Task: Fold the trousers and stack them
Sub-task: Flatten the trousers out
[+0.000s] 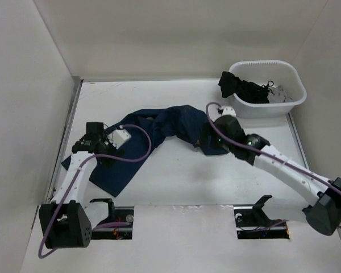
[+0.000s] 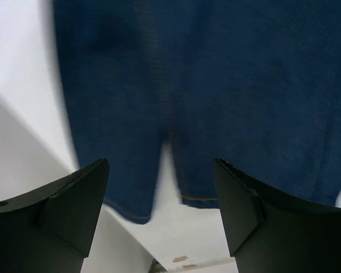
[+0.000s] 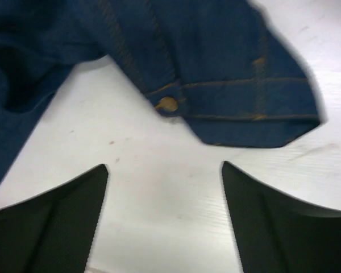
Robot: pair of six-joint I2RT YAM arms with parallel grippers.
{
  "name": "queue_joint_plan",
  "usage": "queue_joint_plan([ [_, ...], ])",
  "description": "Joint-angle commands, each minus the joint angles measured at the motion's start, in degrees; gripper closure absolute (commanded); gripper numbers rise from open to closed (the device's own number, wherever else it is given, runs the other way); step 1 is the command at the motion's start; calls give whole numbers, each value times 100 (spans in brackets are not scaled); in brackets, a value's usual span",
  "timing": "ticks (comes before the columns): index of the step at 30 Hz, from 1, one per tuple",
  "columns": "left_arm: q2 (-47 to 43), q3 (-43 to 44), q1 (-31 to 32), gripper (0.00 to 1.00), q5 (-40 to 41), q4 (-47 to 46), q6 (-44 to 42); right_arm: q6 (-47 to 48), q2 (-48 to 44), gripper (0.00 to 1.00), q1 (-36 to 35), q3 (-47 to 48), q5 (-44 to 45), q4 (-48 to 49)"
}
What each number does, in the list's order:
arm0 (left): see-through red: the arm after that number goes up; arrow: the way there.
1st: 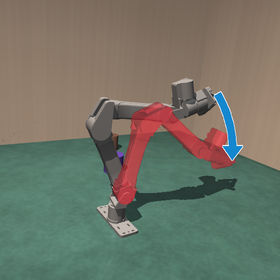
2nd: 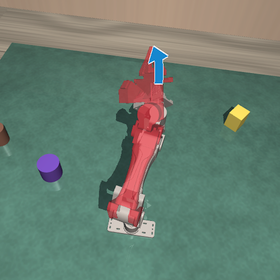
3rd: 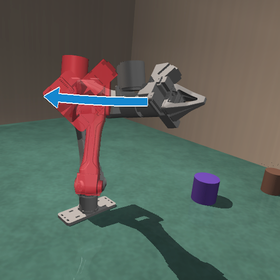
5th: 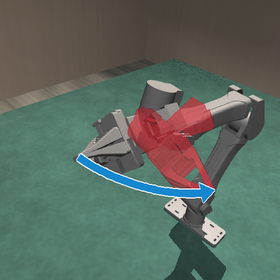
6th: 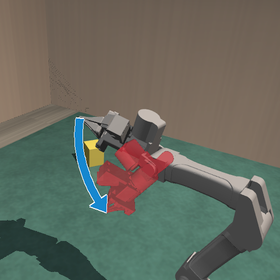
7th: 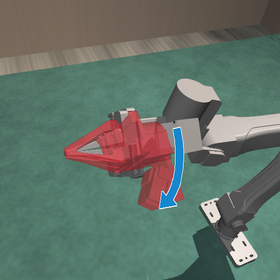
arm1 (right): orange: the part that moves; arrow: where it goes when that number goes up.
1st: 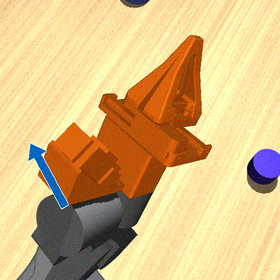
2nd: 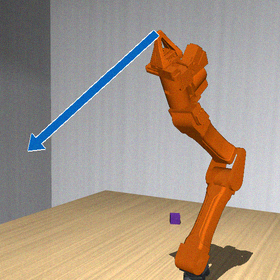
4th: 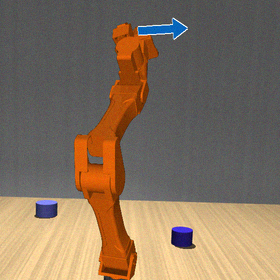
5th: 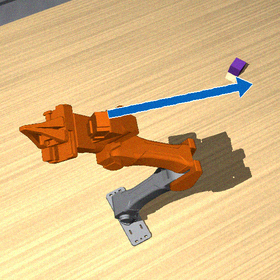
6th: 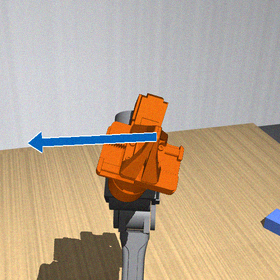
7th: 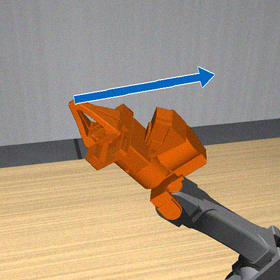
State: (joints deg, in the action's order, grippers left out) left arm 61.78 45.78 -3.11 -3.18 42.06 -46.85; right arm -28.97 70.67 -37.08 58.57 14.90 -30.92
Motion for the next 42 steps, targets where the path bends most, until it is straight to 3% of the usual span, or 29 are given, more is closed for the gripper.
queue_joint_plan([
  [1, 1, -709, 675, 25, 528, -285, -211, -1786, -88, 0, -216, -1275, 671, 954],
  [6, 413, -1518, 1633, 24, 1169, -1496, -70, -2524, 191, 0, 731, -1822, 980, 1816],
  [11, 1247, -1713, 1468, 23, 1698, -2745, -395, -2921, 1367, 0, 1295, -1183, 700, 2133],
  [13, 1275, -1678, 1458, 24, 1689, -2826, -430, -2912, 1693, 0, 1348, -1006, 620, 2247],
  [14, 1249, -1686, 1441, 23, 1750, -2870, -526, -2895, 2148, 26, 1453, -787, 376, 2396],
  [16, 1223, -1660, 1345, 23, 1847, -2905, -667, -2886, 2476, 62, 1594, -628, 59, 2476],
  [17, 1188, -1634, 1179, 23, 1839, -2940, -798, -2886, 2599, 85, 1655, -540, -82, 2494],
  [18, 1161, -1634, 1012, 22, 1804, -3002, -904, -2851, 2609, 100, 1708, -496, -153, 2468],
  [22, 1266, -1660, 309, 22, 1760, -3326, -1317, -2483, 1742, 100, 1735, -740, 56, 2275],
  [26, 1530, -1564, -500, 22, 1593, -3600, -1564, -2271, -49, 100, 1709, -1154, 417, 1380],
  [29, 1609, -1432, -834, 22, 1461, -3539, -1599, -1938, -1271, 100, 1508, -683, 445, 547],
  [31, 1697, -1414, -941, 21, 1434, -3591, -1678, -1815, -1372, 100, 1445, -321, 234, 350],
  [34, 2065, -1221, -1047, 22, 1566, -3749, -1713, -1095, -777, 100, 1901, 706, -705, 402],
  [37, 2145, -1080, -1055, 22, 1566, -3793, -1740, -84, 759, 100, 2270, 2068, -1006, 604],
  [38, 2119, -1028, -1055, 22, 1540, -3793, -1775, 126, 1277, 97, 2376, 2515, -1076, 630],
  [40, 2049, -992, -1073, 22, 1540, -3793, -1853, 575, 2497, 73, 2569, 3516, -1268, 482],
  [41, 2023, -983, -1082, 22, 1540, -3793, -1863, 603, 2643, 67, 2605, 3643, -1331, 429],
  [42, 1840, -966, -1186, 22, 1522, -3776, -1941, 603, 3149, 36, 2683, 4158, -1618, -6],
])
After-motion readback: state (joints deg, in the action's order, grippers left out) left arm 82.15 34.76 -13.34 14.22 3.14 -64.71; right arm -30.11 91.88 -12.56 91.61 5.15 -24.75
